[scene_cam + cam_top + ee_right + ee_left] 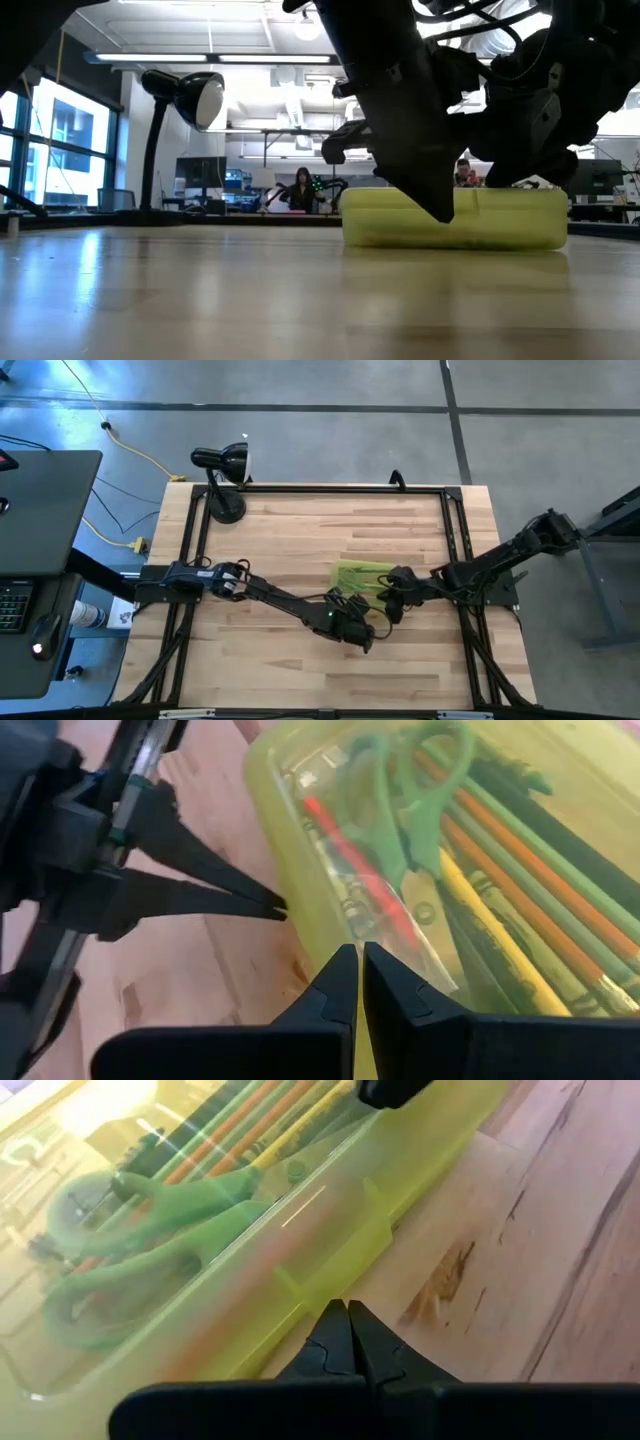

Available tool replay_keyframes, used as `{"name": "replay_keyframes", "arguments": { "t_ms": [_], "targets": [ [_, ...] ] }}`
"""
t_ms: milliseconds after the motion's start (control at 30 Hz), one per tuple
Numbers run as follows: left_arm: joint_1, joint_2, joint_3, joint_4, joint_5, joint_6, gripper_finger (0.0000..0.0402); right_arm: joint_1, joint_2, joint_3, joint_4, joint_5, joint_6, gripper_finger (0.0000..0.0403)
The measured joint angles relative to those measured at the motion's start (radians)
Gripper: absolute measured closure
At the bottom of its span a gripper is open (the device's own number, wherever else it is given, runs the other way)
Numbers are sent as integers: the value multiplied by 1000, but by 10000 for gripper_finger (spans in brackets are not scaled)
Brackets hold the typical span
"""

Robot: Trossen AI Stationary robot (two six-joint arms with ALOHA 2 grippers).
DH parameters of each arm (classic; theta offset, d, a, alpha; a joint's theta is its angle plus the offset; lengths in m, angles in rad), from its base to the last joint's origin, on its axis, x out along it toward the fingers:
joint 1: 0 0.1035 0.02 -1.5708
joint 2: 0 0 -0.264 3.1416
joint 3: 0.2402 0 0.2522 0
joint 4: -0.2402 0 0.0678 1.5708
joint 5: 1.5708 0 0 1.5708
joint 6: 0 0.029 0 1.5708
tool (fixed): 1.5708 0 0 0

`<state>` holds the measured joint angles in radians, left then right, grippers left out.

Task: Pick & place school supplies into a supply box
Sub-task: Close the yellow supply box

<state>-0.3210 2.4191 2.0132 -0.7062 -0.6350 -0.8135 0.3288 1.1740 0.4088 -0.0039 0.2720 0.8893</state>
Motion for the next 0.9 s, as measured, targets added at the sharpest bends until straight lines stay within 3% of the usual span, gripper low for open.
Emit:
{"name": "replay_keyframes", "arguments": {
  "t_ms": [300, 600, 767, 900],
  "targets": [
    [1, 0, 0, 7, -5, -7, 392, 28, 0, 1, 7, 19, -6, 403],
    [1, 0, 0, 13, -17, -22, 392, 4, -1, 2, 24, 256, -86, 403],
    [1, 0, 0, 14, -29, -30, 392, -91, -1, 2, -18, 366, -88, 403],
    [1, 0, 0, 18, -30, -30, 392, -223, -1, 2, -52, 284, -111, 403]
  ]
}}
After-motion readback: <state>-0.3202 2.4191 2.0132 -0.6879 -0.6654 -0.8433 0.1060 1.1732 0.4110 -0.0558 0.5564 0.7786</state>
